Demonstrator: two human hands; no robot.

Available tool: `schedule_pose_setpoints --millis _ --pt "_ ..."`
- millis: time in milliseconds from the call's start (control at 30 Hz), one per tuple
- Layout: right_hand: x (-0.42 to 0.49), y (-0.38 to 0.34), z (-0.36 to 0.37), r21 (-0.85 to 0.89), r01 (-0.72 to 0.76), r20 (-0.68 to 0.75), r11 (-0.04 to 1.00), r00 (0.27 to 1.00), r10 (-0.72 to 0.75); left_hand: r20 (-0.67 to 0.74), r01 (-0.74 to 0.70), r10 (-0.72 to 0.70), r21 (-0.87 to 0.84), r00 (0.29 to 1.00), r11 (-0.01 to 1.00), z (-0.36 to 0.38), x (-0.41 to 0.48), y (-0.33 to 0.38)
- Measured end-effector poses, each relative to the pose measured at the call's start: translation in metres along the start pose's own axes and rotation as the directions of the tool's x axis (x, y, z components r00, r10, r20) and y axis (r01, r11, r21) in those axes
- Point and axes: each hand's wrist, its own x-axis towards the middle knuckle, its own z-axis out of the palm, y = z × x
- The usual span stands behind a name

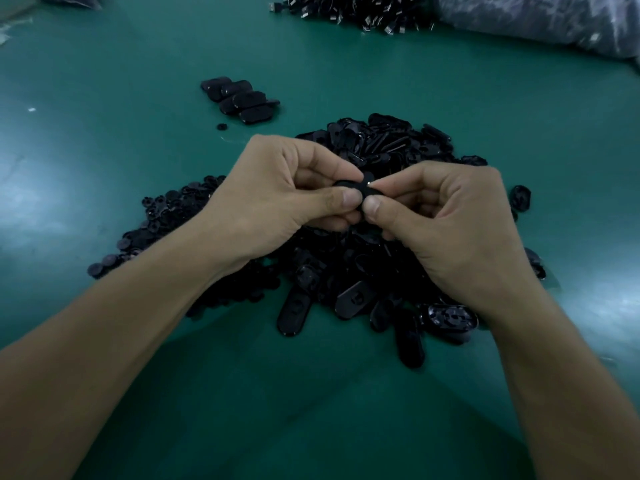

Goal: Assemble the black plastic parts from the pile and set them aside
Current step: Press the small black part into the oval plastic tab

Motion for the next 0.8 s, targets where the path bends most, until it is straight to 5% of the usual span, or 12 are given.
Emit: schedule_pose_setpoints --millis 800 --pt "0.0011 0.0023 0.0075 -0.046 -0.005 -0.097 0.999 0.995 0.001 -0.011 -0.064 0.064 0.055 0.998 0.996 0.0030 0.0003 -0.0036"
